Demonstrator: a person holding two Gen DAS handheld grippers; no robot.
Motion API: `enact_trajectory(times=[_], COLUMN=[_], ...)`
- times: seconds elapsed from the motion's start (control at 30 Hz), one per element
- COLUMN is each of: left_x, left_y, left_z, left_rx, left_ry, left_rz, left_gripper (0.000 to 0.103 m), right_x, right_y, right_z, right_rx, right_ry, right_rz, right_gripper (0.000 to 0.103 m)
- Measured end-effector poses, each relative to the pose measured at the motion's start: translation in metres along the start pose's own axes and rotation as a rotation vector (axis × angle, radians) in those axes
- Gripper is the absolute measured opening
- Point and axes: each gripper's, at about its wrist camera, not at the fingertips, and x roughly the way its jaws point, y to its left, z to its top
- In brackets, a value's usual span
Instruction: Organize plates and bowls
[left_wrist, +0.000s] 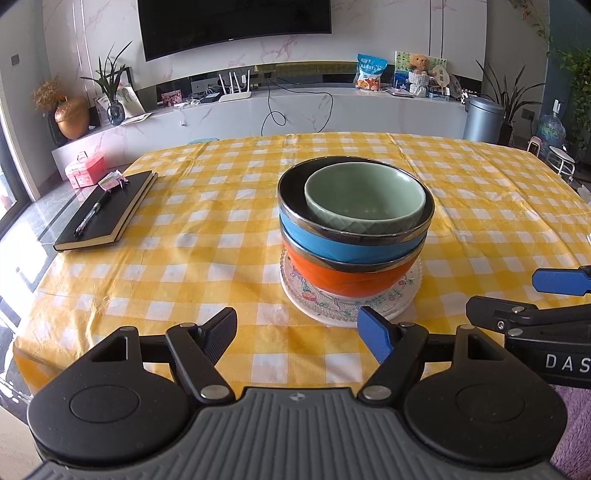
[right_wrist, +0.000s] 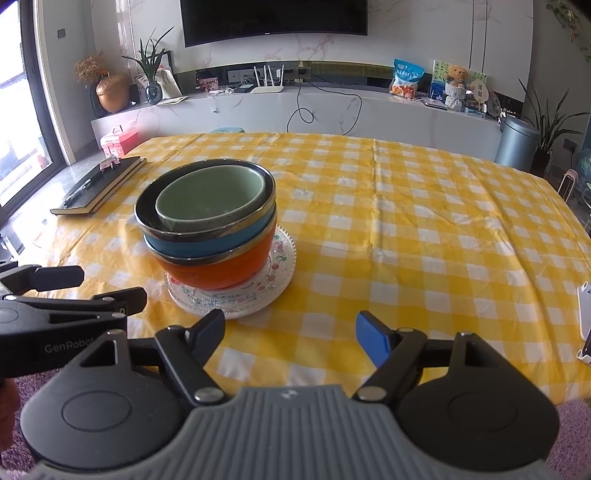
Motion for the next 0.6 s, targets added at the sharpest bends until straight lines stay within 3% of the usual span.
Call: enact_trajectory(times=[0.6], left_x=[0.0011], left_y=[0.0045], left_z=[-0.0014], left_rx=[-0.019], left_ry=[0.005], left_rz=[-0.001], left_gripper=[0.087], right_x=[0.0015], right_y=[0.0034], right_z=[-0.0010], right_rx=[-0.005], right_ry=[0.011], right_rz=[0.018], right_gripper=[0.077])
